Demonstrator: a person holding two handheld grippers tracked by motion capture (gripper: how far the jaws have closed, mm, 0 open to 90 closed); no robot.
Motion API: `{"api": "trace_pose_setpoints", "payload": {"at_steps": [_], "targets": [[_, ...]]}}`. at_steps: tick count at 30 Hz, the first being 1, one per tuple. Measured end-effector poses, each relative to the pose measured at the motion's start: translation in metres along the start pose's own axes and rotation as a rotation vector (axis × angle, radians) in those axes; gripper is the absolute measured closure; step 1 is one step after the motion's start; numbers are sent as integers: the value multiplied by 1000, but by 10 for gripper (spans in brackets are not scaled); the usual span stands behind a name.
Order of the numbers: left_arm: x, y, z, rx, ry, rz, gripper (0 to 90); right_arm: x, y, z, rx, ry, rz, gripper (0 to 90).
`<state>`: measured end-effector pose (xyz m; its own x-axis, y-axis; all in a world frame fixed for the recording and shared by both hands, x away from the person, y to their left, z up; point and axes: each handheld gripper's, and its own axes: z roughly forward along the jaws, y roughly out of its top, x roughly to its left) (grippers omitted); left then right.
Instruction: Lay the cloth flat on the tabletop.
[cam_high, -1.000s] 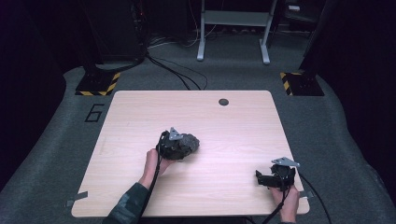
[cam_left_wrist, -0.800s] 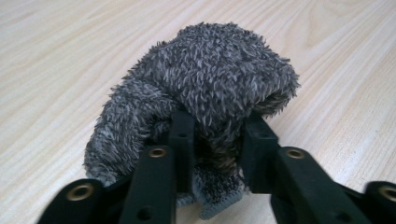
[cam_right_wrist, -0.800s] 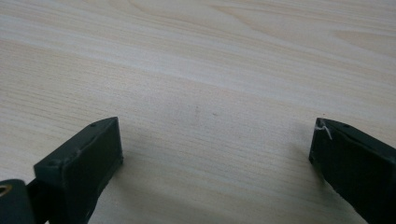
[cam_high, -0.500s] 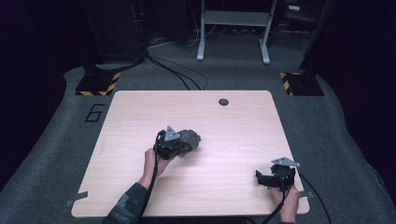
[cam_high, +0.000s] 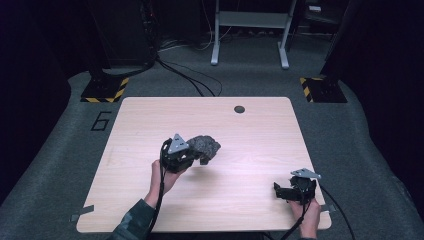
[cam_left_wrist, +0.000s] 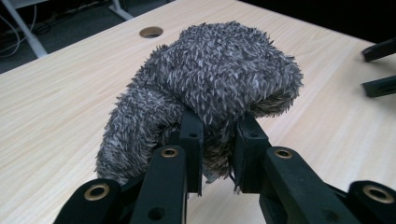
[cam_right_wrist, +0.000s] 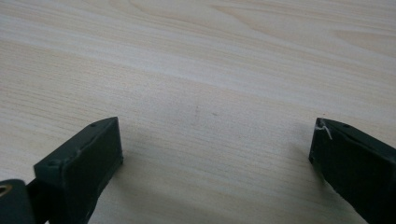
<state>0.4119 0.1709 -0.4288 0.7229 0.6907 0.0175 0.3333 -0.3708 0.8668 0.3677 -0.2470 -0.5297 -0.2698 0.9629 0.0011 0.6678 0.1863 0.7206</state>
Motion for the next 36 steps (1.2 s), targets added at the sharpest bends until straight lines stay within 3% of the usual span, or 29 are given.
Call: {"api": "trace_pose_setpoints", "payload": {"at_steps": [6, 10, 15, 21, 24, 26, 27, 30, 33, 36], "targets": [[-13, 1, -8, -14, -56, -11, 763, 0, 0, 0, 0, 0, -2, 21], [-21, -3, -10, 2, -100, -23, 762, 0, 0, 0, 0, 0, -2, 21], [-34, -14, -5, 61, -129, -23, 760, 0, 0, 0, 1, 0, 3, 21], [-41, -40, 19, 140, -145, -55, 747, 1, 0, 0, 0, -2, 6, 21], [-41, -44, 25, 157, -136, -56, 687, 0, 0, 0, 1, 0, 2, 21], [-41, -42, 24, 153, -127, -56, 509, 1, 0, 0, 0, -3, 0, 21], [-41, -41, 22, 147, -123, -54, 509, 1, 0, 0, 0, -3, 0, 21], [-42, -36, 16, 141, -93, -34, 375, 1, 1, 0, 4, -5, -4, 26], [-42, -36, 11, 143, -84, -27, 341, 5, 2, -3, 4, -16, -18, 79], [-39, -40, 7, 147, -74, -33, 319, 18, 4, -8, -12, 32, -23, 97]]}}
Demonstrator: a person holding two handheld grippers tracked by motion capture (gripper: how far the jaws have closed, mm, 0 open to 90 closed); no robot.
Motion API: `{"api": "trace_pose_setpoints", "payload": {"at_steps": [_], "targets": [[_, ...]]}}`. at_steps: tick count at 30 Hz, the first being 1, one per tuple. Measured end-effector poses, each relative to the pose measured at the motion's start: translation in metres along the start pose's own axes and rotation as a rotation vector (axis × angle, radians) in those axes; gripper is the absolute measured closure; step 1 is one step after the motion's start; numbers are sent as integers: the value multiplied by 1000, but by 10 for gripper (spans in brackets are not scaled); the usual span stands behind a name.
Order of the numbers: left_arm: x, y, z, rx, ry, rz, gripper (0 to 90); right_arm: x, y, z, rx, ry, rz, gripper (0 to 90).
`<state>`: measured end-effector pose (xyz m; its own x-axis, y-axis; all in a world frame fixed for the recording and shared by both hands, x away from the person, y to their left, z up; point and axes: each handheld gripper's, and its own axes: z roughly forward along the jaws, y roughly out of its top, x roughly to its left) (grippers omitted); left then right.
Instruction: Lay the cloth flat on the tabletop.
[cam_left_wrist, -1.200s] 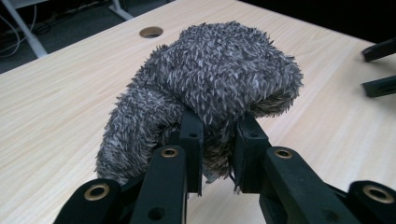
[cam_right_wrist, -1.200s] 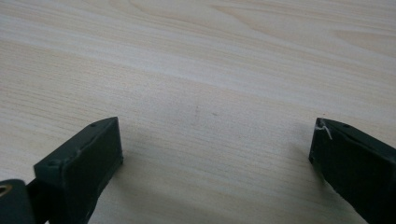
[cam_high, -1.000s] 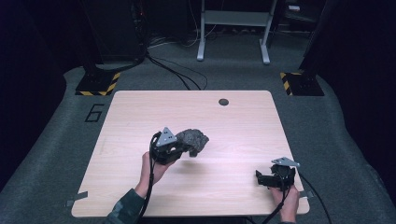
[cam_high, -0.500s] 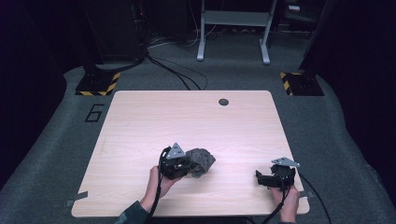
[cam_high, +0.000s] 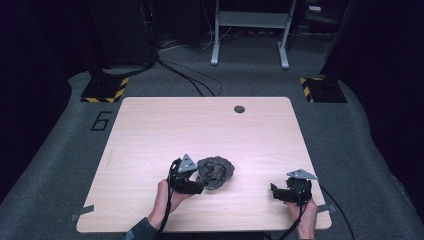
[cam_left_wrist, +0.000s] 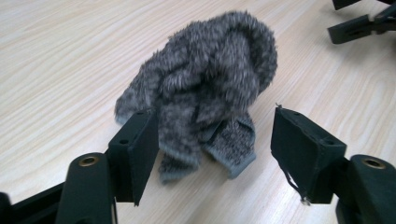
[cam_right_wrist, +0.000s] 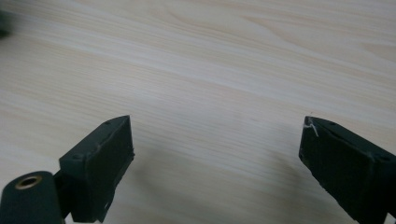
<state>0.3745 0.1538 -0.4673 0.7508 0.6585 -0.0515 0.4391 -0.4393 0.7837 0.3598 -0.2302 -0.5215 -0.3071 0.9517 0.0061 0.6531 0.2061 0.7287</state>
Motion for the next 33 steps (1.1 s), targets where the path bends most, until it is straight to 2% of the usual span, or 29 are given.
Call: {"api": "trace_pose_setpoints", "payload": {"at_steps": [2, 3, 4, 9, 11, 12, 14, 17, 19, 21, 25, 28, 33], "targets": [[1, -4, 1, 9, -4, -4, 318, 12, 4, -5, -29, 58, -9, 142], [1, -5, 2, 16, -6, -1, 317, 27, 11, -10, -64, 123, -31, 146], [0, -7, 3, 22, -11, -1, 317, 27, 11, -10, -64, 123, -31, 146], [-8, -15, 13, 49, -24, 7, 328, 69, 34, -16, -121, 235, -127, 186], [-10, -17, 17, 62, -30, 26, 359, 84, 43, -17, -139, 280, -165, 216], [-11, -18, 19, 67, -35, 33, 408, 92, 47, -16, -150, 289, -182, 247], [-13, -19, 23, 73, -34, 50, 486, 109, 56, -12, -156, 292, -237, 326], [-17, -21, 28, 94, -32, 76, 571, 123, 66, 0, -130, 284, -277, 405], [-20, -22, 31, 108, -31, 88, 627, 128, 72, 10, -102, 289, -278, 474], [-20, -24, 35, 119, -30, 99, 682, 131, 75, 18, -92, 278, -273, 580], [-17, -28, 41, 125, -39, 89, 772, 133, 76, 23, -80, 270, -271, 692], [-14, -30, 43, 121, -47, 75, 840, 133, 76, 25, -83, 265, -278, 736], [-11, -30, 42, 120, -53, 70, 873, 128, 79, 25, -92, 258, -266, 754]]}}
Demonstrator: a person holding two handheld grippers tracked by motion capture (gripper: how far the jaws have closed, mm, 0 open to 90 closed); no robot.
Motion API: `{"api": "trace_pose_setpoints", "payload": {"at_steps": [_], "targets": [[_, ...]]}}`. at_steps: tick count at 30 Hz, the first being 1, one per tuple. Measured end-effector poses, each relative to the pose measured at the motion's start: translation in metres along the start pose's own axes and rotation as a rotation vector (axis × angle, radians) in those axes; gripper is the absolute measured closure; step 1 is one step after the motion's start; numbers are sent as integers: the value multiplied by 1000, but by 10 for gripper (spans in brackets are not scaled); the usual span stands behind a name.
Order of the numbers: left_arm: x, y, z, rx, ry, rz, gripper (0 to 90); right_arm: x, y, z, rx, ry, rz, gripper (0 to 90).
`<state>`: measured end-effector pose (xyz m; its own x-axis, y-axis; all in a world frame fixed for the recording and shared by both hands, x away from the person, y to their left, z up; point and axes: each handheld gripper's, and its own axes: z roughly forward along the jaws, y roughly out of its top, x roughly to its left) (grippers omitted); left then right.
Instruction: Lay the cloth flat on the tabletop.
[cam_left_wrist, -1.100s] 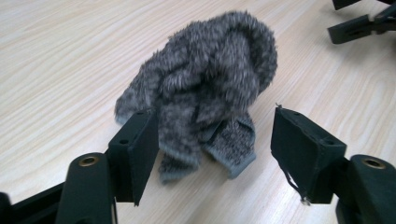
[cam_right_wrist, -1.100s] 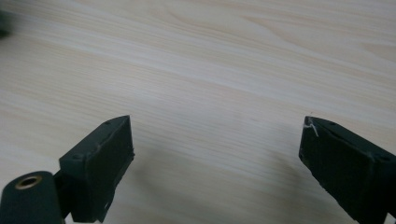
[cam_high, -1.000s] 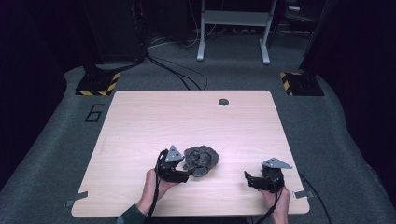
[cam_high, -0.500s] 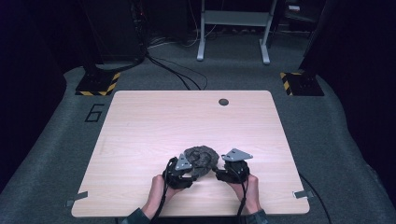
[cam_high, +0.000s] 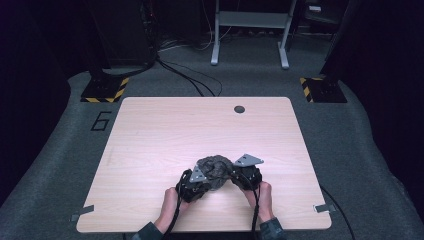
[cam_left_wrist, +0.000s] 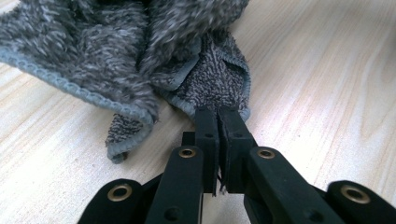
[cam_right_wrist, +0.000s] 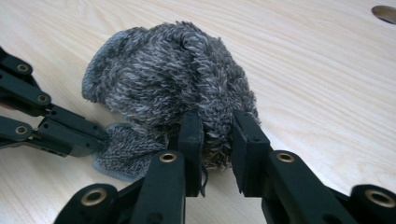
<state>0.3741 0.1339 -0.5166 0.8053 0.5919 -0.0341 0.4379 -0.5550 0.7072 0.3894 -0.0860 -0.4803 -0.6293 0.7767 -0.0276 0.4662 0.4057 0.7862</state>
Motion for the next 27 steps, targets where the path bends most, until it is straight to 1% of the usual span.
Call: {"api": "trace_pose_setpoints", "payload": {"at_steps": [1, 3, 4, 5, 6, 7, 8, 9, 10, 11, 12, 13, 14, 15, 16, 18, 19, 21, 22, 23, 24, 25, 26, 27], "targets": [[0, 0, 0, -4, 5, 0, 878, -2, 1, -1, -2, -4, -4, 754], [-1, 0, -1, -2, 2, 0, 890, -4, 1, -2, -9, -10, 12, 757], [-1, -1, -2, -4, 11, 2, 894, -6, 2, -3, -13, -13, 7, 758], [0, -1, -3, -4, 13, 5, 897, -7, 2, -5, -12, -15, 24, 759], [0, -2, -4, -7, 3, 0, 897, -9, 2, -6, -16, -21, 26, 759], [1, -2, -6, -9, -2, -2, 898, -10, 3, -7, -21, -20, 28, 759], [1, -2, -8, -14, 3, 3, 898, -12, 3, -9, -29, -23, 35, 759], [1, -2, -11, -14, -1, 3, 898, -14, 3, -10, -29, -27, 43, 760], [1, -3, -13, -24, 4, -1, 899, -16, 3, -12, -34, -31, 45, 760], [1, -3, -16, -29, 6, 0, 898, -17, 2, -13, -37, -32, 63, 759], [1, -4, -19, -31, 10, 2, 898, -20, 2, -15, -39, -35, 68, 759], [1, -5, -22, -38, 7, 0, 898, -21, 2, -16, -40, -38, 78, 759], [1, -5, -25, -34, 1, -1, 898, -23, 1, -17, -46, -40, 86, 759], [1, -6, -27, -44, 0, -1, 898, -25, 1, -18, -47, -46, 88, 759], [1, -6, -29, -46, 3, 5, 898, -27, 0, -19, -46, -51, 100, 759], [1, -8, -33, -54, 1, -1, 899, -30, -1, -19, -39, -63, 112, 760], [1, -9, -34, -52, -5, -9, 898, -32, -2, -18, -33, -69, 119, 760], [1, -12, -37, -47, -8, -3, 898, -36, -5, -18, -17, -74, 137, 760], [1, -13, -37, -49, -12, -10, 898, -39, -7, -17, -12, -76, 146, 758], [1, -14, -38, -45, -22, -9, 896, -41, -9, -16, -2, -85, 146, 750], [0, -15, -39, -42, -24, -11, 892, -42, -11, -15, 9, -84, 154, 739], [0, -16, -39, -49, -19, -12, 865, -43, -12, -15, 14, -87, 151, 729], [0, -16, -41, -44, -13, -15, 782, -43, -13, -16, 15, -90, 159, 709], [1, -15, -41, -44, -4, -29, 682, -43, -13, -17, 8, -86, 156, 690]]}}
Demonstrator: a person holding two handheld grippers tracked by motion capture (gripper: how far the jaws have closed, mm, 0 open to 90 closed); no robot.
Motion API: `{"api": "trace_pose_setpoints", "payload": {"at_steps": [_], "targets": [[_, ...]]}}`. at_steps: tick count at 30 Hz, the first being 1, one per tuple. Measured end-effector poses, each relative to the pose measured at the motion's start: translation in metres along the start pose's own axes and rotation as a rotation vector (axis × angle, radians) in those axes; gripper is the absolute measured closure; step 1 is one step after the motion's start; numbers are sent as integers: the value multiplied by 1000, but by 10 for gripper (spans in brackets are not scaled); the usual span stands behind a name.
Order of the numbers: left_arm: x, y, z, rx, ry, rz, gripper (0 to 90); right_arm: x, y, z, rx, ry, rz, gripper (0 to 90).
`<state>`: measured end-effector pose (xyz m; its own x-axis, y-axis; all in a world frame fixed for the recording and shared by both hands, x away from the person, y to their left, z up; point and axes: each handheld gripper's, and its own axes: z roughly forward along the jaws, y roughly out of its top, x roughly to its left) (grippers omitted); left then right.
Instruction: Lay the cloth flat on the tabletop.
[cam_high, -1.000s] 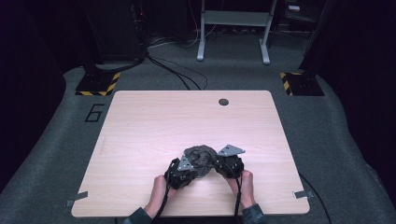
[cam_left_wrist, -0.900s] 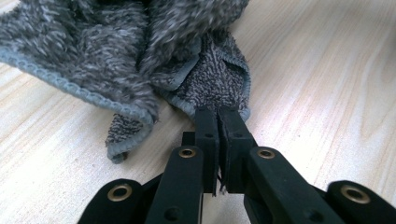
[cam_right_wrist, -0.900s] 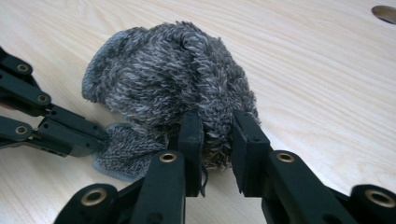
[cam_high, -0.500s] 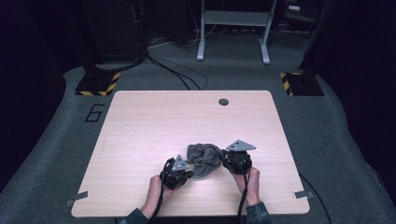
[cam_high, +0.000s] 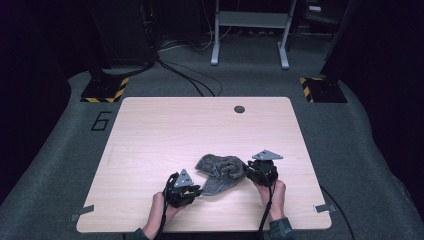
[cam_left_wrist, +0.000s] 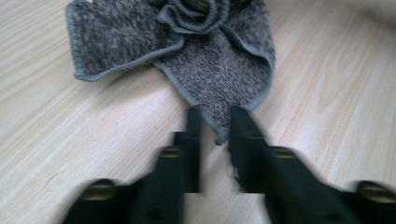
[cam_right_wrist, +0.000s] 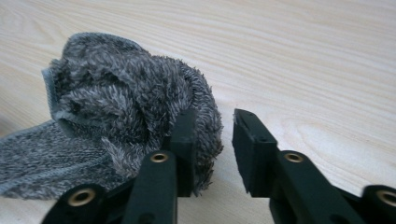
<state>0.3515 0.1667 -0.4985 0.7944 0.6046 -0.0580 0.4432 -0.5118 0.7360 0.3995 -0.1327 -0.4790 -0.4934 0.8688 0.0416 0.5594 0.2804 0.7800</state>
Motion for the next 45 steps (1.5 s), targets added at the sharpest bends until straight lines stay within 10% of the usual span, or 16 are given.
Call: {"api": "trace_pose_setpoints", "payload": {"at_steps": [6, 18, 29, 45], "targets": [[12, 6, -5, -12, 56, -28, 380, 13, 9, -19, -64, 22, -48, 558], [54, 26, 25, 32, 119, -104, 348, 62, 13, -10, -43, 44, -247, 454], [59, 28, 47, 43, 75, -66, 840, 47, 1, 8, 7, 2, -219, 817], [61, 20, 10, -54, 100, -107, 875, 14, -2, -1, -21, -76, -133, 862]]}}
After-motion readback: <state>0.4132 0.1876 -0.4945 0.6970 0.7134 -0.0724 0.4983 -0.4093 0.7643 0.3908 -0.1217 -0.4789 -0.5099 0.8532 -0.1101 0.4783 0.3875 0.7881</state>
